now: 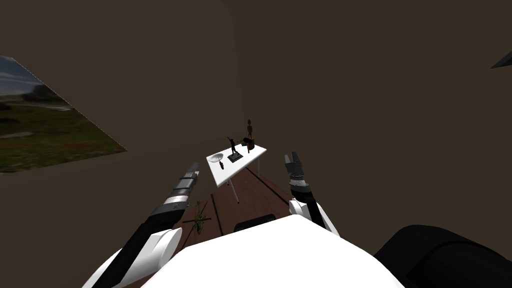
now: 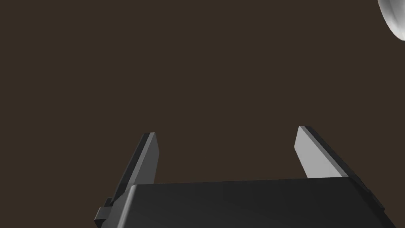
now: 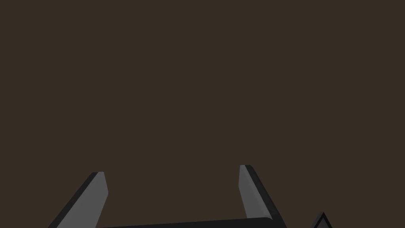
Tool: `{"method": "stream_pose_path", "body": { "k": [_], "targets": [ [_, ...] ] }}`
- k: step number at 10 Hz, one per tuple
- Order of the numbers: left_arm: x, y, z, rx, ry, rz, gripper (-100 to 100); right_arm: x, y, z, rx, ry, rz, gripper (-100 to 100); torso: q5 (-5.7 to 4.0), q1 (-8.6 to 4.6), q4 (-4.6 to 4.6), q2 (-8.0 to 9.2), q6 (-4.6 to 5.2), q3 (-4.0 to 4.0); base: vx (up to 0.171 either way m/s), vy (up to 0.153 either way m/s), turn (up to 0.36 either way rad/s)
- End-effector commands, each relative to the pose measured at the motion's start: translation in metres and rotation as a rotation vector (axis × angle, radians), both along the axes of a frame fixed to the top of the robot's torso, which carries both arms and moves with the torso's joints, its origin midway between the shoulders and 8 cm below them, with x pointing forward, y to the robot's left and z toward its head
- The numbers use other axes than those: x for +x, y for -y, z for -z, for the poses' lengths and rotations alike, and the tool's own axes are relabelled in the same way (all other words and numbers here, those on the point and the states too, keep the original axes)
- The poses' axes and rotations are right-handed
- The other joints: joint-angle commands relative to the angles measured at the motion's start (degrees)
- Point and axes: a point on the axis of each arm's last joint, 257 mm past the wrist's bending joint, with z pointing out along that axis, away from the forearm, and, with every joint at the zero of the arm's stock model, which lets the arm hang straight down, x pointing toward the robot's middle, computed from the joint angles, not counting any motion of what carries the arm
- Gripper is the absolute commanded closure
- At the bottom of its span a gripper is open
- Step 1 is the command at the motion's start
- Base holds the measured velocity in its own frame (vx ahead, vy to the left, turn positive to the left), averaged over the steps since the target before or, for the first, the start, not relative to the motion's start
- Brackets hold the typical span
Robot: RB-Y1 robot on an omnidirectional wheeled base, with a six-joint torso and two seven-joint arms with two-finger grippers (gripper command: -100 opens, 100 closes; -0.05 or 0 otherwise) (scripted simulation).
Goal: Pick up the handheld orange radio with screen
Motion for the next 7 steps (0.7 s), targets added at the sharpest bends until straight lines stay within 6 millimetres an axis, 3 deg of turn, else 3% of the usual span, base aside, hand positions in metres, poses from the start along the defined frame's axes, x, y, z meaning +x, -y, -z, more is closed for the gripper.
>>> {"method": "stream_pose_path", "body": {
  "k": [1, 7],
  "targets": [
    [0.002, -0.006, 0.007, 0.026, -0.046, -0.012, -100, 0.000, 0.000, 0.000, 0.000, 0.000, 0.000, 0, 0.00, 0.00, 0.00, 0.00, 0.00, 0.00, -0.019, -0.072, -0.081],
    [0.007, -0.025, 0.036, 0.088, -0.199, -0.045, -100, 0.000, 0.000, 0.000, 0.000, 0.000, 0.000, 0, 0.00, 0.03, -0.03, -0.11, 0.00, -0.07, 0.000, -0.068, -0.061]
  ]
}}
